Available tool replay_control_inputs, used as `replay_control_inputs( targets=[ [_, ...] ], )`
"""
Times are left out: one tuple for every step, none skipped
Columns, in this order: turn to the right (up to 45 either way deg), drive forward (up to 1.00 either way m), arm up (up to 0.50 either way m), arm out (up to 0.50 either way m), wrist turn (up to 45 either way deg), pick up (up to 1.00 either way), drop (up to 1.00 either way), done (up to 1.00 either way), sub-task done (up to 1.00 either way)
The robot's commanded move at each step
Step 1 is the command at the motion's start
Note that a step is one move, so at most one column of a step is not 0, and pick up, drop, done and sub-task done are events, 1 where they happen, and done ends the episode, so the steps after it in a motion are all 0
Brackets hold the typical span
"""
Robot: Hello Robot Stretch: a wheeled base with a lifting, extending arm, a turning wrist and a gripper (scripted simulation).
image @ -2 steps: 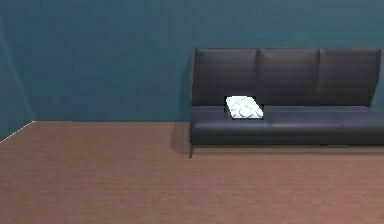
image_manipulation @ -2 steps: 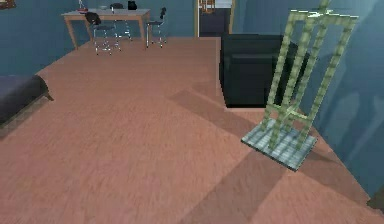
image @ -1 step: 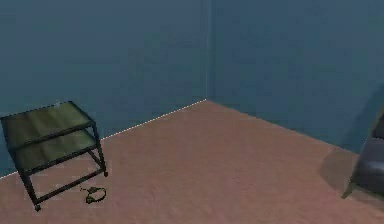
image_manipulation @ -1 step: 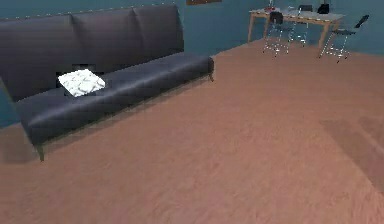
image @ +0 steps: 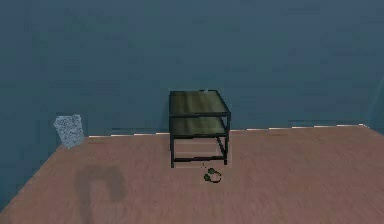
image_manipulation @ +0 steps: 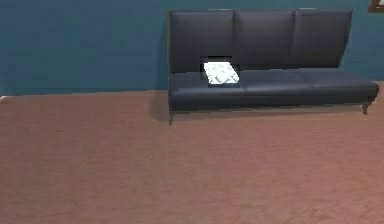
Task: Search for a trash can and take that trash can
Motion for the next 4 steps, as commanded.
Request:
replay_control_inputs(
  targets=[
    [0.0,0.30,0.00,0.00,0.0,0.00,0.00,0.00,0.00],
    [-30.0,0.00,0.00,0.00,0.0,0.00,0.00,0.00,0.00],
    [0.0,1.00,0.00,0.00,0.0,0.00,0.00,0.00,0.00],
    [-3.0,0.00,0.00,0.00,0.0,0.00,0.00,0.00,0.00]
  ],
)
